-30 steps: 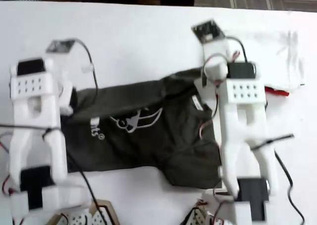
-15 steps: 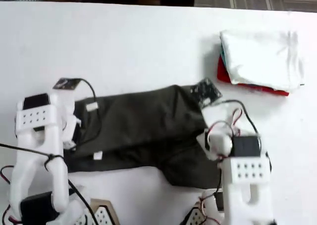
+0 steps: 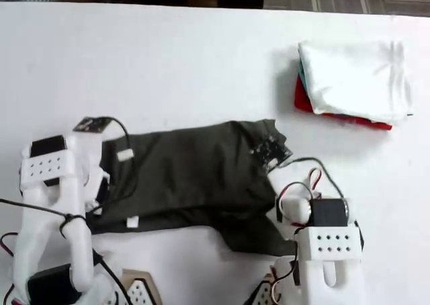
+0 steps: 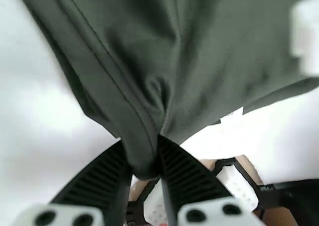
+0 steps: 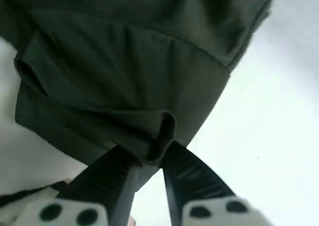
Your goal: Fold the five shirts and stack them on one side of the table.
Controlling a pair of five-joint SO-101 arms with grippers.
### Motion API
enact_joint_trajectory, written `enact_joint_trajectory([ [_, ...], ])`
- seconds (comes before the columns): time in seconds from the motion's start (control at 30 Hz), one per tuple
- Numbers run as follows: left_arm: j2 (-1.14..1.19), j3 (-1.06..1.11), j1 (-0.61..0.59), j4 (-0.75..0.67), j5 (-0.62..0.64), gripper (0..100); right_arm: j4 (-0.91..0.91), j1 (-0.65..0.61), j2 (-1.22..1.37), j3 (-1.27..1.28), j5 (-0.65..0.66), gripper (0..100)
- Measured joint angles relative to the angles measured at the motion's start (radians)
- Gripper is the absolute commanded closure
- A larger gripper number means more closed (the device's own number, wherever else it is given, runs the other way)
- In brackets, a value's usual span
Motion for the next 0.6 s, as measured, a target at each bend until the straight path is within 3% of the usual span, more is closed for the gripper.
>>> enact_joint_trajectory([
  [0.33, 0.000, 0.043, 0.002, -0.006, -0.081, 97, 0.000, 0.006, -0.003, 0.043, 0.068, 97.0],
  [0.4, 0.000, 0.043, 0.002, -0.006, -0.081, 96, 0.000, 0.005, -0.006, 0.043, 0.071, 93.0],
  [0.6, 0.000, 0.041, 0.000, -0.006, -0.081, 80, 0.000, 0.006, -0.014, 0.043, 0.072, 79.7],
])
